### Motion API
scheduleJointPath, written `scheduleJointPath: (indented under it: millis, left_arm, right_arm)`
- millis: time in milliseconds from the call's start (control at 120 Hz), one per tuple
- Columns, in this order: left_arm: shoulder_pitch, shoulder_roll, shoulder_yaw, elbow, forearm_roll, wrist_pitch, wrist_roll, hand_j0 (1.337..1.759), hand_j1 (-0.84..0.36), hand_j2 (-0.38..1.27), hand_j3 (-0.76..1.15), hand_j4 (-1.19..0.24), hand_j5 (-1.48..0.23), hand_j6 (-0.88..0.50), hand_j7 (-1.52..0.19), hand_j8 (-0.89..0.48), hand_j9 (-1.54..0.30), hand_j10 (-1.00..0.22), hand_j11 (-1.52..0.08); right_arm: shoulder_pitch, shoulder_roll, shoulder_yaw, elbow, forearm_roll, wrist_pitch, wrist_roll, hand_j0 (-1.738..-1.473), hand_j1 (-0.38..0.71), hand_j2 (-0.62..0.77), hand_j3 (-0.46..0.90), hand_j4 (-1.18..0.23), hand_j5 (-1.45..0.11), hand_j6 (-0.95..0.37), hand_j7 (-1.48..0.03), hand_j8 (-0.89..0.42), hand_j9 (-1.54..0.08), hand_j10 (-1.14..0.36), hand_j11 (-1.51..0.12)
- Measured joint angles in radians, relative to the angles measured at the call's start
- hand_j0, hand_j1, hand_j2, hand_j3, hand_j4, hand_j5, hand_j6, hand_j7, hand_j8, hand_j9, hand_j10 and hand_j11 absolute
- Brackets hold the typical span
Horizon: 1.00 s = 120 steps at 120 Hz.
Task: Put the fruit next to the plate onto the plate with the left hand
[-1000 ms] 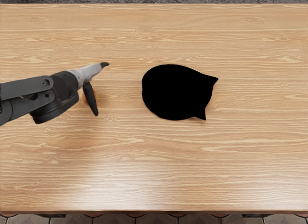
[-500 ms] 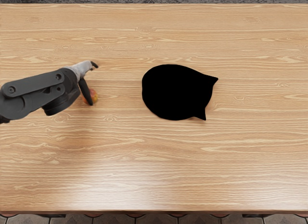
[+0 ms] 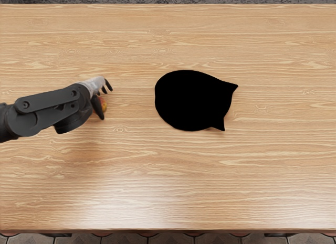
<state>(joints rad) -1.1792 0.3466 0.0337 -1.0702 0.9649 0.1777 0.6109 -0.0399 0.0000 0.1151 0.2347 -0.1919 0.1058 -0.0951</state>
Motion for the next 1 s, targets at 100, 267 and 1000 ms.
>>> scheduleJointPath:
  millis: [100,267,1000]
  left_arm:
    - [-0.002,0.003,-0.003,-0.001,-0.011,0.000,0.000,1.658,-0.19,0.10,0.00,-0.46,-0.59,-0.46,-0.59,-0.46,-0.59,-0.46,-0.59]
    - [-0.002,0.008,-0.003,-0.002,-0.016,0.009,0.000,1.658,-0.27,0.14,0.00,-0.53,-0.69,-0.53,-0.69,-0.50,-0.69,-0.53,-0.69]
    - [-0.040,-0.005,-0.236,0.002,-0.180,0.002,0.000,1.656,-0.32,0.41,0.00,-0.65,-0.92,-0.62,-0.92,-0.45,-0.90,-0.59,-0.89]
  right_arm:
    - [0.000,0.000,0.000,0.000,0.000,0.000,0.000,-1.658,-0.33,0.00,0.00,-0.02,-0.02,-0.02,-0.02,-0.02,-0.02,-0.02,-0.02]
    - [0.000,0.000,0.000,0.000,0.000,0.000,0.000,-1.658,-0.33,0.00,0.00,-0.02,-0.02,-0.02,-0.02,-0.02,-0.02,-0.02,-0.02]
    - [0.000,0.000,0.000,0.000,0.000,0.000,0.000,-1.658,-0.33,0.00,0.00,-0.02,-0.02,-0.02,-0.02,-0.02,-0.02,-0.02,-0.02]
